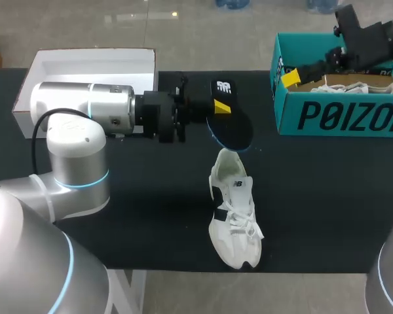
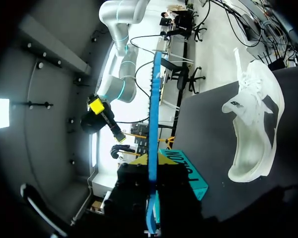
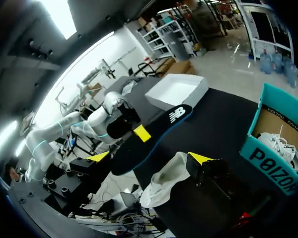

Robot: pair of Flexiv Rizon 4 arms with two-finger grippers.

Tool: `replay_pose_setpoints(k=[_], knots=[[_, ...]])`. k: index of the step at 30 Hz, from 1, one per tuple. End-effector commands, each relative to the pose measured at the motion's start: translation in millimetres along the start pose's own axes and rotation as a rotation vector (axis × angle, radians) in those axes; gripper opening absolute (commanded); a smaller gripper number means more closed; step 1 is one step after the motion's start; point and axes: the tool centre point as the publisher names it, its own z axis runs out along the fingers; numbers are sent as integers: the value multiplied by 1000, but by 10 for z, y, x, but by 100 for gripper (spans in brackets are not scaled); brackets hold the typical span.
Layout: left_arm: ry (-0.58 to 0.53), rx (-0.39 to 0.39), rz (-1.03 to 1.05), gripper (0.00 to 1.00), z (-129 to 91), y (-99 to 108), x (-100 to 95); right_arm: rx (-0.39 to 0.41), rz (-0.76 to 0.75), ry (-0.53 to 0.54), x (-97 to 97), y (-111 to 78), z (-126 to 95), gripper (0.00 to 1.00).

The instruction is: Take the shoe out of the shoebox, open the shoe tongue, remove and reinsert the insole, then place the shoe into the shoebox

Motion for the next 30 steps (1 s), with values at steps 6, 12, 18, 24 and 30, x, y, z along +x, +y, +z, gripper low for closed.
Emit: replay_pose_setpoints(k=[6, 12, 18, 24, 30], knots=[[13, 9, -24, 0, 20, -37, 26, 61, -74, -180, 188, 3, -325, 100], [21, 9, -34, 0, 53, -53, 59, 126, -51, -182, 183, -26, -340, 100], [30, 6, -37, 0, 86, -72, 100, 225, -6, -188, 191, -15, -316, 100], [53, 7, -48, 0, 120, -99, 202, 292, 12, -227, 270, -61, -395, 100], [63, 15, -61, 0, 140, -124, 257, 343, 13, -267, 340, -124, -466, 100]])
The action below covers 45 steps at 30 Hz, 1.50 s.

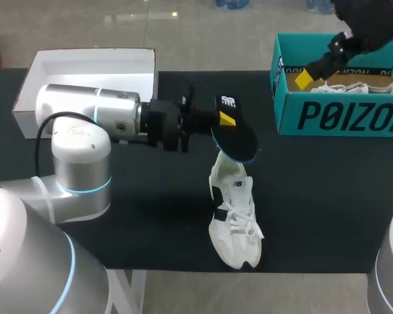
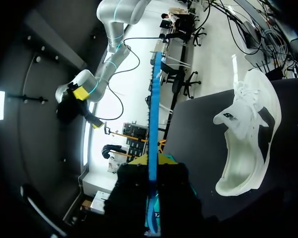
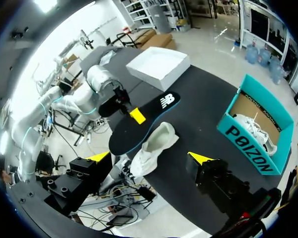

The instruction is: Take the shoe out of the shoebox, open the shoe tongue, remove and reinsert the insole, then place the shoe into the shoebox

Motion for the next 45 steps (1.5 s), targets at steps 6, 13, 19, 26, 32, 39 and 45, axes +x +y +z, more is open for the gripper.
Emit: replay_pose_setpoints(k=[6, 13, 19, 26, 32, 39, 45], knots=[[15, 17, -14, 0, 49, -22, 56, 67, 12, -87, 92, -2, -71, 100], [22, 23, -19, 0, 52, -43, 49, 47, 15, -98, 91, 4, -80, 100], [22, 23, -19, 0, 52, -43, 49, 47, 15, -98, 91, 4, -80, 100], [22, 23, -19, 0, 52, -43, 49, 47, 15, -98, 91, 4, -80, 100], [22, 23, -19, 0, 52, -43, 49, 47, 15, -98, 91, 4, -80, 100], [22, 23, -19, 0, 52, -43, 49, 47, 15, -98, 91, 4, -80, 100], [22, 23, -19, 0, 52, -43, 49, 47, 15, -98, 91, 4, -80, 100]])
